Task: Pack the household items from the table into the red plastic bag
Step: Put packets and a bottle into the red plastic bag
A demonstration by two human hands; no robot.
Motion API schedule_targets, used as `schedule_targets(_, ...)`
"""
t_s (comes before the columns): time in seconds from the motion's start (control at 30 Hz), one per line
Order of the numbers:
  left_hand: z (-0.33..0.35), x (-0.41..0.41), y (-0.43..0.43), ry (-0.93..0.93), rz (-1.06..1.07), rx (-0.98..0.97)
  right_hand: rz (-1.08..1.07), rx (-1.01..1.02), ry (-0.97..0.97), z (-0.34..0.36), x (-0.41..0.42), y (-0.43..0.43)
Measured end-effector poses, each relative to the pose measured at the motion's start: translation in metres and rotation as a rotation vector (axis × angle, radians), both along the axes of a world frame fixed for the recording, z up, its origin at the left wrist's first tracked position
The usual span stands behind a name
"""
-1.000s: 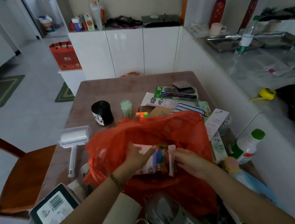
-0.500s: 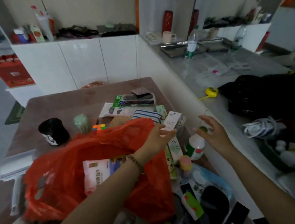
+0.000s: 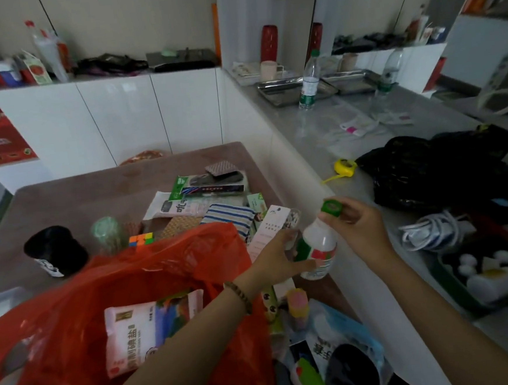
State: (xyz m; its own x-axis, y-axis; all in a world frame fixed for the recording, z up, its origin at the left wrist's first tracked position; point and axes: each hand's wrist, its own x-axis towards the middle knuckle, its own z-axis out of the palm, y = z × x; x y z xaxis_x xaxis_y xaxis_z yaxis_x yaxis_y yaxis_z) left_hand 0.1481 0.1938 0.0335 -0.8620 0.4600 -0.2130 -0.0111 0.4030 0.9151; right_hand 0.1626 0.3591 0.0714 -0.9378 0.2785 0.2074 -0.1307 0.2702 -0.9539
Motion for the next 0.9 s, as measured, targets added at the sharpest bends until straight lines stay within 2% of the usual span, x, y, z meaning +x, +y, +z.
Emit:
schedule_targets(0.13,0.013,-0.009,-0.010,0.116,0.049,0.070,0.064,-0.213,0.026,0.029,-0.020,-0.013)
schedule_targets(0.2,0.023,-0.013,-0.028,0.150,0.088,0.057,0.157,-0.316,-0.066,0.029,-0.029,-0.020)
schedule_targets(0.3,0.045,-0.017,-0.062,0.122,0.232,0.124,0.223,-0.537,-0.314,0.001,-0.043,-0.027)
schedule_targets(0.43,0.070,-0.021,-0.098,0.187,0.298,0.080,0.117,-0.413,-0.602,-0.058,-0.047,-0.042)
schedule_targets(0.57,0.065,-0.015,-0.110,0.191,0.340,0.056,0.073,-0.468,-0.760,-0.085,-0.053,-0.062)
schedule_targets(0.9,0.054,-0.001,-0.119,0.131,0.400,0.120,0.057,-0.316,-0.800,-0.105,-0.054,-0.081)
